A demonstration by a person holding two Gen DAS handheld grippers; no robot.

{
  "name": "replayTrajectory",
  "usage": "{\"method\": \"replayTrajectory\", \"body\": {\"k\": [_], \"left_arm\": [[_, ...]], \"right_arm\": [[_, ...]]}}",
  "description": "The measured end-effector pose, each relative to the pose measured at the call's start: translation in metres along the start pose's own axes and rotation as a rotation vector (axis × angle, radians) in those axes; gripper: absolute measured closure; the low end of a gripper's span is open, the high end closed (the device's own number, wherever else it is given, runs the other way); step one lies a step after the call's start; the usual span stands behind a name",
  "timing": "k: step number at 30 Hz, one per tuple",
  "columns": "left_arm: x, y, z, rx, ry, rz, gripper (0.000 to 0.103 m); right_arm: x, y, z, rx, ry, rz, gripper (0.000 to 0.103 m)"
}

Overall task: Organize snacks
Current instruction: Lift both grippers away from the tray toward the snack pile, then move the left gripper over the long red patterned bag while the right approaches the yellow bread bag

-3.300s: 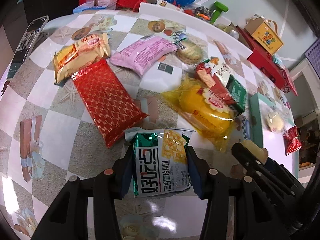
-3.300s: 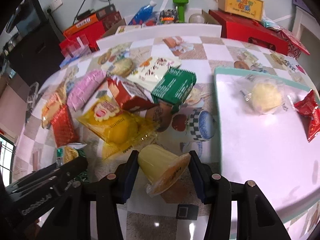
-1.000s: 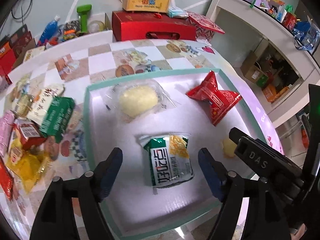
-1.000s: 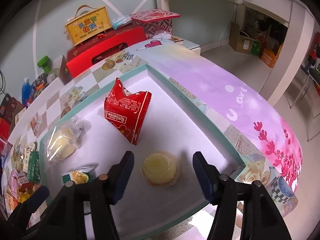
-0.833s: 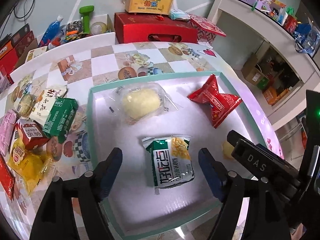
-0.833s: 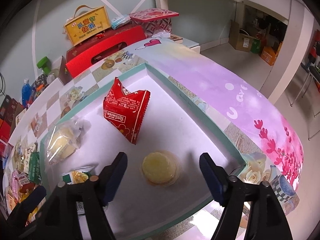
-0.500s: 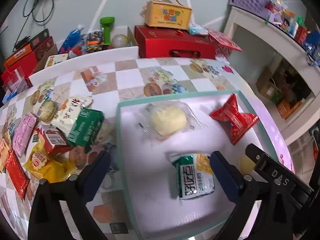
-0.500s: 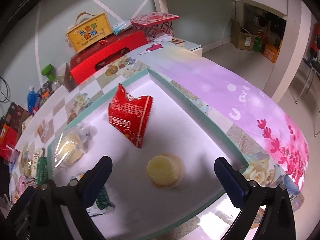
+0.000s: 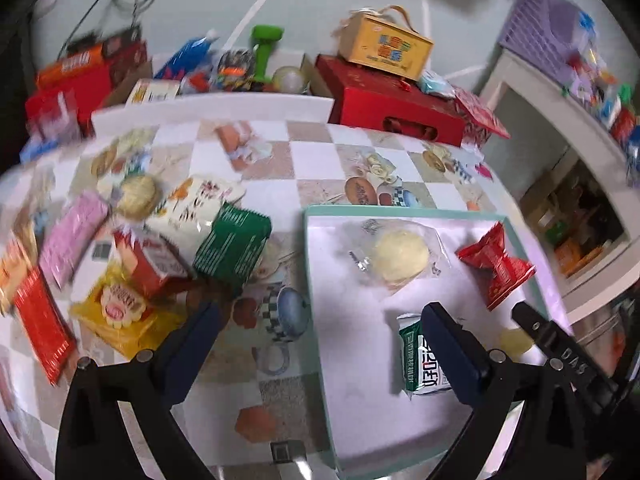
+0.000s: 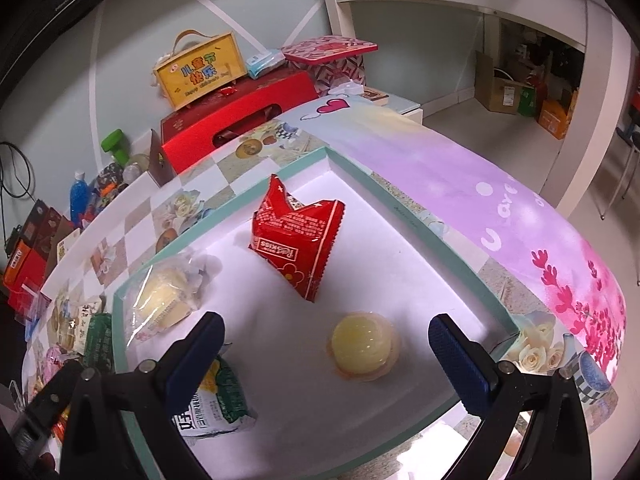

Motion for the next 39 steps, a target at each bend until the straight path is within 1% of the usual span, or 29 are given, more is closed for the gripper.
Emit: {"method": "replayTrajectory", "body": {"k": [3, 8, 12, 15, 18, 21, 22, 27, 30, 35, 39], "left_arm": [[-0.002, -0.014, 0.000, -0.022, 0.003, -0.017, 0.003], [-0.012, -0.037, -0.010, -0.034, 0.083, -0.078, 0.003], [-0.018, -0.054, -0.017, -0.031, 0.113, -0.125, 0.003], [-0.023, -0.067, -0.020, -0.046, 0.122, -0.148, 0.003], [-0.027, -0.083, -0.023, -0.073, 0.119, -0.174, 0.003], [-0.035, -0.102, -0.025, -0.084, 0.115, -0.221, 0.003], [-0.039, -0.111, -0.025, -0.090, 0.110, -0.242, 0.003], [-0.052, -0.145, -0.023, -0.138, 0.089, -0.292, 0.003], [-0.057, -0.161, -0.020, -0.167, 0.079, -0.303, 0.003], [-0.061, -0.189, -0.011, -0.245, 0.051, -0.303, 0.003], [-0.063, -0.207, -0.003, -0.277, 0.028, -0.308, 0.003]], "right_arm": [[0.000, -0.007, 0.001, -0.006, -0.007, -0.012, 0.000], [-0.010, -0.024, -0.005, -0.015, 0.038, -0.042, 0.000], [-0.021, -0.047, -0.010, -0.056, 0.075, -0.062, 0.000], [-0.027, -0.065, -0.011, -0.093, 0.089, -0.077, 0.000], [-0.031, -0.085, -0.010, -0.118, 0.093, -0.104, 0.000], [-0.036, -0.103, -0.009, -0.147, 0.099, -0.128, 0.000], [-0.038, -0.109, -0.009, -0.152, 0.102, -0.142, 0.000], [-0.045, -0.146, -0.001, -0.186, 0.080, -0.236, 0.000], [-0.047, -0.168, 0.008, -0.230, 0.056, -0.271, 0.000], [-0.050, -0.205, 0.027, -0.286, 0.007, -0.342, 0.000], [-0.051, -0.230, 0.042, -0.323, -0.026, -0.384, 0.000]]}}
Point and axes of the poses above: each gripper's, at about its wrist camera, not at the fingertips, and x roughly the way its jaws point, y to its right, z to its underside, the point moved 7 cm from there along x, roughly the way its jaws point, and after that the axes turned 6 degrees about y, right-handed, at the moved point
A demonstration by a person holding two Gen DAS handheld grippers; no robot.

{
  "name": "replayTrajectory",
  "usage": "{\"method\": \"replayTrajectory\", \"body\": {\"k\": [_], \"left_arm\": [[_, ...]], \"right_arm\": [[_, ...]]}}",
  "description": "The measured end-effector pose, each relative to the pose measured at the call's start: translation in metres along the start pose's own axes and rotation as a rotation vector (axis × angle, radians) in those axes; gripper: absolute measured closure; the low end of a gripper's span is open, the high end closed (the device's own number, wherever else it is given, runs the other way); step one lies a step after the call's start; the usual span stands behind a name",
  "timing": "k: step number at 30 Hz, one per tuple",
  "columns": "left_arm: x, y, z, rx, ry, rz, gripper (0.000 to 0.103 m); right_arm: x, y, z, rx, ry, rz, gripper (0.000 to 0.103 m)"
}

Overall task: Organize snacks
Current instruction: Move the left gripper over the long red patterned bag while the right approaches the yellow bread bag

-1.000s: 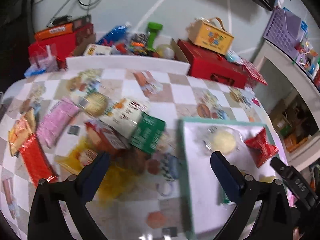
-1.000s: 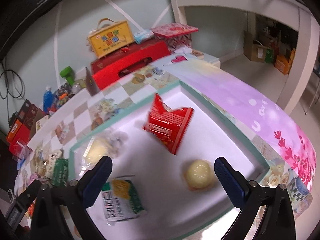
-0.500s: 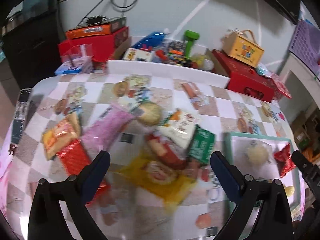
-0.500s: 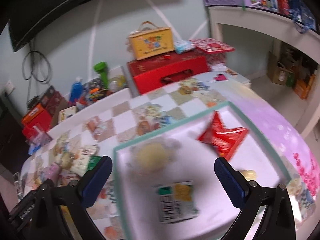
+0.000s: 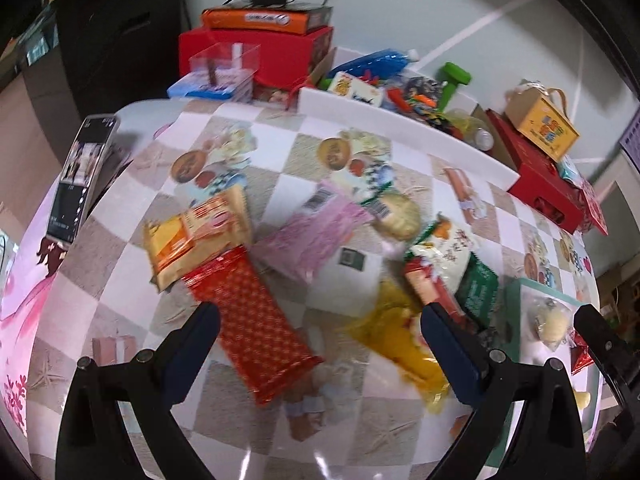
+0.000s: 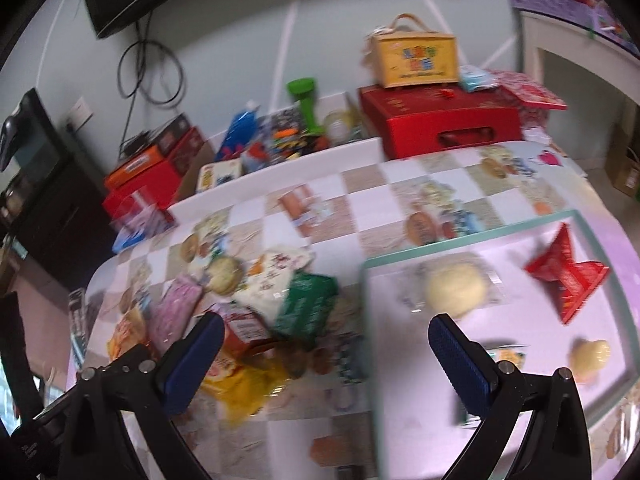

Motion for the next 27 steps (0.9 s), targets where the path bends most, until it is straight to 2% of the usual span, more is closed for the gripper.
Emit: {"method": "replayTrajectory", "body": {"k": [10, 18, 27], "left_arm": [[0.023, -0.050, 0.019, -0.089, -0.095, -0.027, 0.003], [0.047, -0.059, 0.035, -0.107, -0.172, -0.024, 0.003], [0.060, -0.061, 0.031, -0.078, -0.181, -0.049, 0.004]], "right_arm": [[0.042, -0.053, 0.042, -0.101, -0.145, -0.076, 0.000], [0.079, -0.066, 0.073, -0.150, -0.256, -0.096, 0.000], [0.092, -0.073, 0.075, -0.168, -0.276, -0.128, 0.000]]}}
Point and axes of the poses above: each gripper's, at about its wrist camera, not at the fingertips, and x roughly the way its jaws point, y to its right, z to its underside, the point moved 7 cm from there along x, roughly the way its jaws point, and after that the axes turned 6 degrees about y, right-handed, at the moved point
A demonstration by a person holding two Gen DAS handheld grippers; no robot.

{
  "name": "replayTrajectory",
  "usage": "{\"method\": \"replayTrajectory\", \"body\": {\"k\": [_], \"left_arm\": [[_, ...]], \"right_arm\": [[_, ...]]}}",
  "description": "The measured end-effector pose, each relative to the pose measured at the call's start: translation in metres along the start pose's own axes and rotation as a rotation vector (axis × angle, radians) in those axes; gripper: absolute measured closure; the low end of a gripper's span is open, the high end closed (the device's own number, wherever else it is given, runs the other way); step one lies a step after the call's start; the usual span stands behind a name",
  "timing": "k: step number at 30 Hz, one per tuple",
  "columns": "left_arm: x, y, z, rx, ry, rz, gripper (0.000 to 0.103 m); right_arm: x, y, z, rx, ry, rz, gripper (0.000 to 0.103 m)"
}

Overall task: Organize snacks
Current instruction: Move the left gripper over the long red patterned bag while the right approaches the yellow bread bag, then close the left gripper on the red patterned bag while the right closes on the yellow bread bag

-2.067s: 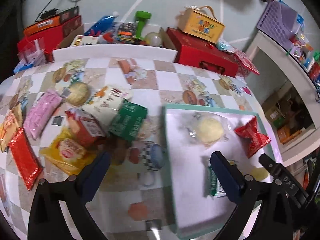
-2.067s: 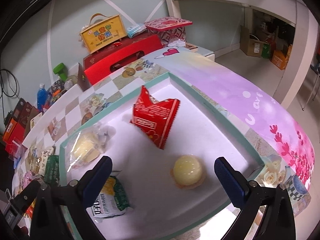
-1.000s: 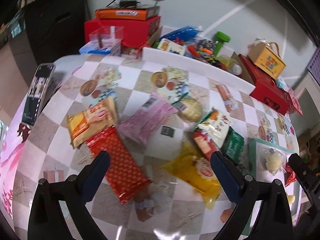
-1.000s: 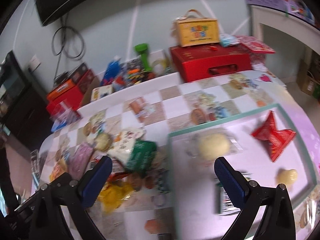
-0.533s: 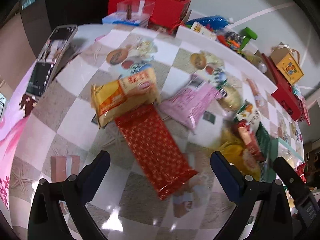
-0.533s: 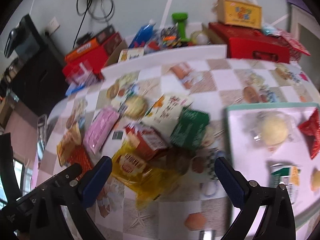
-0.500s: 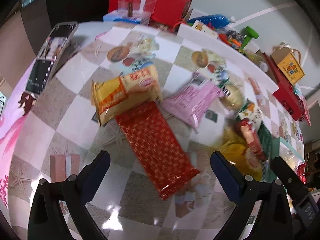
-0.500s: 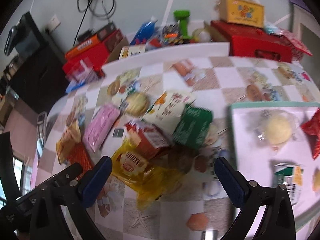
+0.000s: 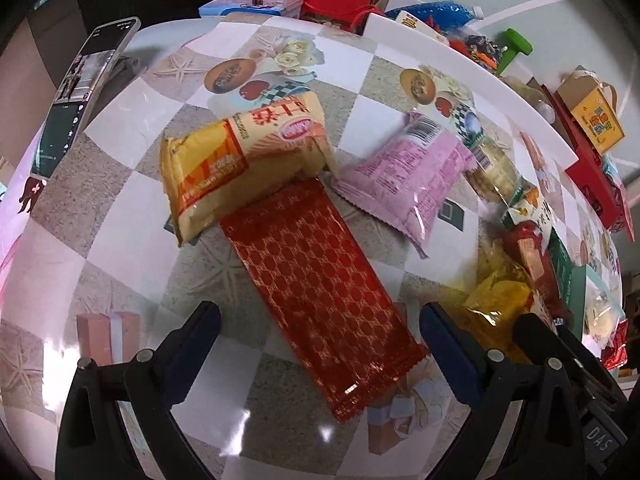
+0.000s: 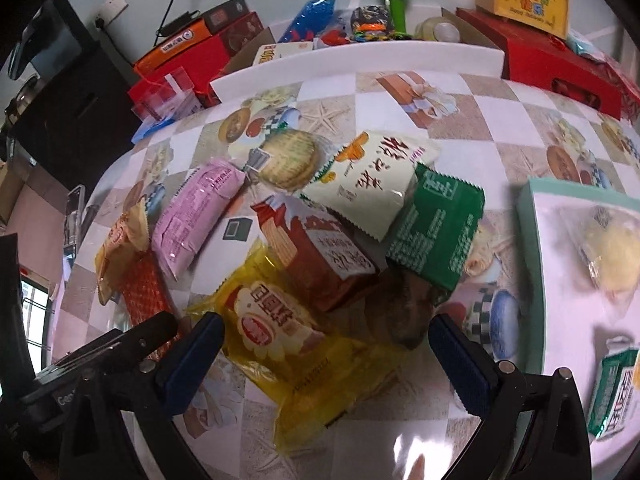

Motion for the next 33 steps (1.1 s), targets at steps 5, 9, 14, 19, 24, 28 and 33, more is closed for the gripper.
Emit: {"method": "replayTrajectory", "body": {"k": [5, 9, 14, 19, 24, 28, 33], "left_arm": [[0.000, -0.011, -0.002, 0.004, 0.009, -0.037, 0.004], [-0.002, -0.016, -0.001, 0.015, 0.012, -0.042, 0.009], [-0.006, -0.021, -0.001, 0.015, 0.018, -0.032, 0.019], [-0.011, -0.027, 0.000, 0.027, 0.018, -0.021, 0.023], [-0.014, -0.027, 0.002, 0.012, 0.018, -0.026, 0.023], [-0.017, -0.028, 0.002, 0.007, 0.020, -0.022, 0.023], [-0.011, -0.017, -0.004, -0.004, 0.012, 0.000, 0.023]], "right_arm": [[0.000, 0.001, -0.005, 0.014, 0.002, -0.034, 0.000], [0.002, -0.003, 0.000, 0.008, -0.028, -0.059, 0.010], [-0.001, -0.011, 0.009, -0.030, -0.052, -0.073, 0.014], [-0.006, -0.019, 0.021, -0.040, -0.088, -0.108, 0.015], [-0.011, -0.028, 0.030, -0.069, -0.111, -0.137, 0.015], [-0.018, -0.027, 0.029, -0.071, -0.102, -0.148, 0.015], [-0.018, -0.017, 0.018, -0.056, -0.075, -0.112, 0.015]]}}
Point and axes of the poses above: each gripper's, at about its wrist camera, not at the fingertips, and x roughly the way its jaws point, y to its right, z to its underside, the point moved 7 cm from there along x, roughly the way its jaws point, and after that the axes turned 6 degrees about y, right-handed, at the moved point
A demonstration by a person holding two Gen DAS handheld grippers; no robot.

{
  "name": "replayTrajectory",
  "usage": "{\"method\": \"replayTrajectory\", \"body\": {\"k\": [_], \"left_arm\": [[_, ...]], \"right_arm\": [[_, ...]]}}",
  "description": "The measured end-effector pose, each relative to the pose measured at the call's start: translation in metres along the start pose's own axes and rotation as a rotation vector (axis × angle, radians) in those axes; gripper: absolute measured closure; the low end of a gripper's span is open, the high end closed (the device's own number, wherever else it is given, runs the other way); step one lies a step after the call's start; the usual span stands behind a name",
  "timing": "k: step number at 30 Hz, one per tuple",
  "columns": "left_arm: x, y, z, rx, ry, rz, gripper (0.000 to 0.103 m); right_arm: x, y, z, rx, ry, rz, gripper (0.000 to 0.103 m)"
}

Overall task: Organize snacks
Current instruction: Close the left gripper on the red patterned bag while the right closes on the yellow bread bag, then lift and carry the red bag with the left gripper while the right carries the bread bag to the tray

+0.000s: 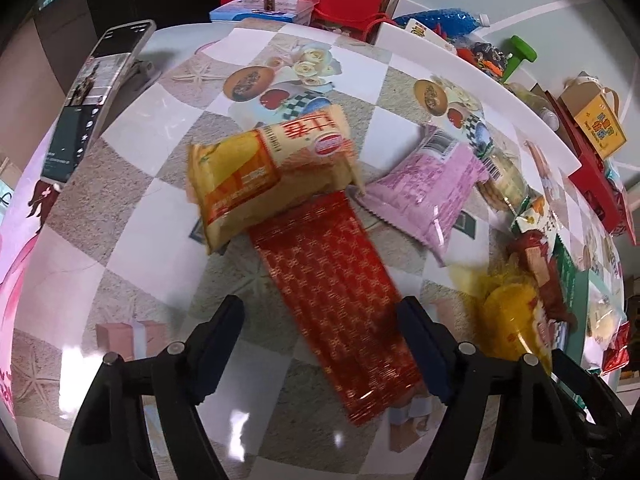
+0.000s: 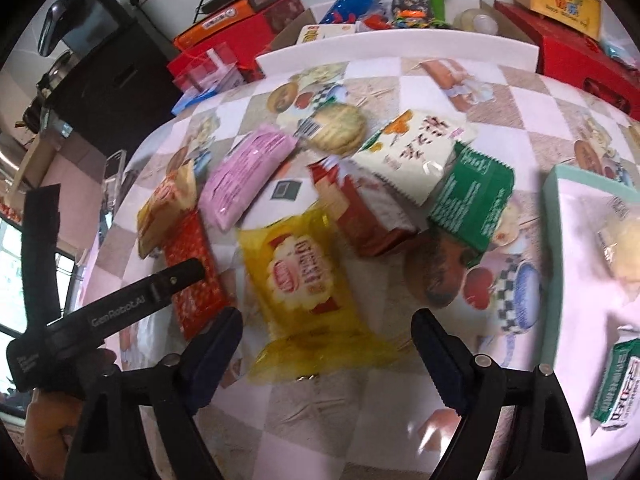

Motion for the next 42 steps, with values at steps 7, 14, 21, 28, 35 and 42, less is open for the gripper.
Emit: {"method": "replayTrajectory", "body": {"k": [7, 14, 21, 28, 35, 42], "left_arm": [[0.011, 0.019, -0.006, 0.085, 0.004, -0.059, 0.023], [0.011, 0.016, -0.003, 0.126, 0.007, -0.086, 0.023], [0.008, 0.000, -0.005, 0.120, 0.014, -0.105, 0.025], [0.001, -0.004, -0.006, 0.133, 0.034, -0.095, 0.046], [-0.003, -0.004, -0.006, 0.129, 0.041, -0.079, 0.051], [-0.012, 0.008, 0.002, 0.115, 0.032, -0.023, 0.052]], "right_arm": [[0.012, 0.001, -0.012, 0.006, 0.005, 0.003, 0.015], [0.024, -0.003, -0.011, -0.007, -0.015, 0.013, 0.015], [0.033, -0.009, -0.009, -0.055, -0.020, 0.060, 0.015], [0.035, -0.020, -0.009, -0.102, -0.005, 0.068, 0.045], [0.033, -0.025, -0.006, -0.108, 0.001, 0.064, 0.054], [0.027, -0.027, 0.000, -0.091, 0.004, 0.049, 0.057]]}}
Point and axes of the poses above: each gripper's, at about its wrist camera, not at the fingertips, and x roughly the way its jaws point, y to its right, z to its underside, the point moved 7 cm from there along x, roughly the way its jaws point, and after that the axes turned 6 degrees about y, right-handed, at the moved point
